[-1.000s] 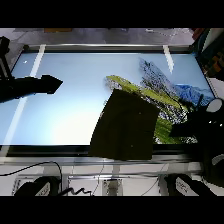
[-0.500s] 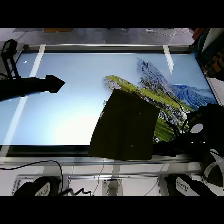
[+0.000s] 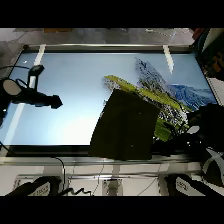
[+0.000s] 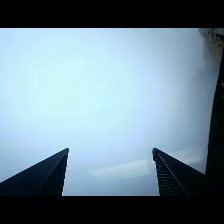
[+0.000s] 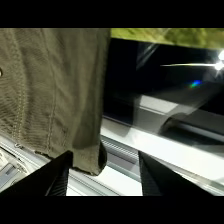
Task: Fold the clothes and pants, and hang the long-sleeved shirts on hangers.
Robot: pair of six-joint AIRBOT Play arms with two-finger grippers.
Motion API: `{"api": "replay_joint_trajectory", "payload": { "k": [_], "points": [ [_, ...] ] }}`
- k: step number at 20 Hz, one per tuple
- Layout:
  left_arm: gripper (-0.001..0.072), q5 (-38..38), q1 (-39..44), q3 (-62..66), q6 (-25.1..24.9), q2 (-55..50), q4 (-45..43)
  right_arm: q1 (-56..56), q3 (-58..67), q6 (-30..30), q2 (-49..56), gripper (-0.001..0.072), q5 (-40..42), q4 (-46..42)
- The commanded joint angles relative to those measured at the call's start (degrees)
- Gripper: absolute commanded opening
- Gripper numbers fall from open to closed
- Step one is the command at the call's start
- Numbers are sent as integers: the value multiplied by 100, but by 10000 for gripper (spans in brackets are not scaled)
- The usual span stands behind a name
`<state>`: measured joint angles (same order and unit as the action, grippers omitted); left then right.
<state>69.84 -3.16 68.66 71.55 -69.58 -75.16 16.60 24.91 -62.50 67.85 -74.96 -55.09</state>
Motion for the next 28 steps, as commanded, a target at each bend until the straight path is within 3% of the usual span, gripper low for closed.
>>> {"api": "replay_joint_trajectory", "payload": {
  "k": [1,10,15,21,24,25,27,28],
  "points": [
    [616,745,-177,-459,-391,-562,225,2,-4,426,144,456,168,170],
    [616,717,-186,-3200,-2050,-612,2625,2,-4,734,146,458,273,350],
    [616,212,157,-3991,-2181,-612,2983,2,-4,774,146,458,280,367],
    [613,-546,1408,-4081,-2253,-612,3674,2,-4,776,146,458,295,369],
    [474,-1217,1753,-4081,-2253,-612,3880,2,-4,776,144,458,293,374],
    [382,-1320,1764,-4081,-2253,-612,3991,2,-2,776,142,459,299,415],
    [27,-1447,1755,-4076,-2295,-612,4234,2,66,772,142,462,306,605],
    [21,-1558,1755,-4072,-2319,-612,4341,2,164,748,142,462,302,651]
  ]
}}
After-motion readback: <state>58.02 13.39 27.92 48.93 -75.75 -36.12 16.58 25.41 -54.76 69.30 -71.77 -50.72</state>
